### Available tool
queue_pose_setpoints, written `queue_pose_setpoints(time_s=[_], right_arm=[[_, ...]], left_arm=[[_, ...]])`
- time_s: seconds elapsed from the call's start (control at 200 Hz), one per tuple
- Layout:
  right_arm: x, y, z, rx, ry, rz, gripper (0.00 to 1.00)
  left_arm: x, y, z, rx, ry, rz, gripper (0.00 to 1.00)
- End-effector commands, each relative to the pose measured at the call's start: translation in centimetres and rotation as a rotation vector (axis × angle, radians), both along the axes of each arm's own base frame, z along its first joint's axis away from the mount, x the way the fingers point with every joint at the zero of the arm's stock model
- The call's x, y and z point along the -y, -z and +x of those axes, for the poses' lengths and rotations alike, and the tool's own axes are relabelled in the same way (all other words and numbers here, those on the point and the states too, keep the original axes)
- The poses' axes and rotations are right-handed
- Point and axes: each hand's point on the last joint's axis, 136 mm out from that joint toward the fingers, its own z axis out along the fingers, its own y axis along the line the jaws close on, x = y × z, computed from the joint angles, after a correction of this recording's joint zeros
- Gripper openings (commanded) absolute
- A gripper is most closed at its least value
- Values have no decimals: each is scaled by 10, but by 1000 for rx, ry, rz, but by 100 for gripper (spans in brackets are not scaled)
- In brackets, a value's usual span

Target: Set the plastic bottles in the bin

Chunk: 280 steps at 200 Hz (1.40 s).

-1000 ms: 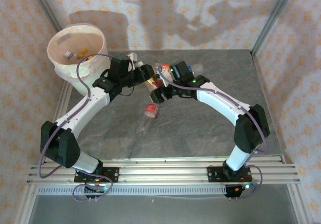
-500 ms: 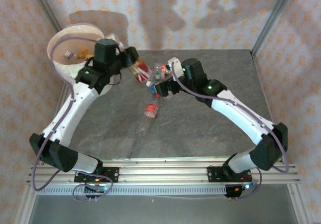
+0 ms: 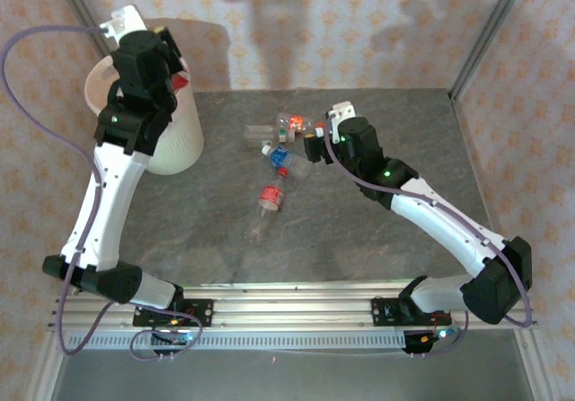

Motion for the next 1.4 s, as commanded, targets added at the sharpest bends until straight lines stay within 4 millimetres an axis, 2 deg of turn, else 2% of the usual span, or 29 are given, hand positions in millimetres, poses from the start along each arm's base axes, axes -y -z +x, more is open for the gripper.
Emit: queue_pose_setpoints(time_s=[0.0,0.11,0.26,0.445,0.54,0.57,0.716,0.921,0.956,1.006,1.041,1.111,1.206,1.396], right_arm=[[19,-20,-2,35,83,-10,99],[27,-19,-6,28,107,-7,99],[35,-18,-14,24,123,9,99],[42,-11,-18,8,139,7,99],[42,-10,-18,0,139,10,99],[41,-10,-19,-1,137,11,99],[41,-11,-17,2,138,14,99],[37,-7,-13,-18,135,24,99],[36,-6,-13,-22,135,24,99],[36,-6,-12,-24,134,22,99],[35,-5,-11,-27,133,20,99],[35,-3,-11,-34,136,14,99],[35,-1,-10,-39,139,17,99],[35,2,-12,-49,146,28,99]], left_arm=[[-46,-13,3,-6,-188,86,48],[-68,-5,25,-42,-238,117,48],[-97,18,50,-145,-294,112,48],[-102,56,77,-288,-245,93,49],[-112,76,78,-317,-240,18,49],[-115,97,87,-352,-230,-15,49],[-120,134,92,-405,-166,-176,50],[-122,171,86,-517,-176,-246,50],[-121,174,85,-526,-172,-261,52],[-121,178,84,-534,-166,-285,63],[-119,180,85,-535,-149,-304,66],[-117,177,84,-523,-131,-321,73],[-116,168,82,-495,-124,-327,88],[-109,146,76,-439,-85,-338,100]])
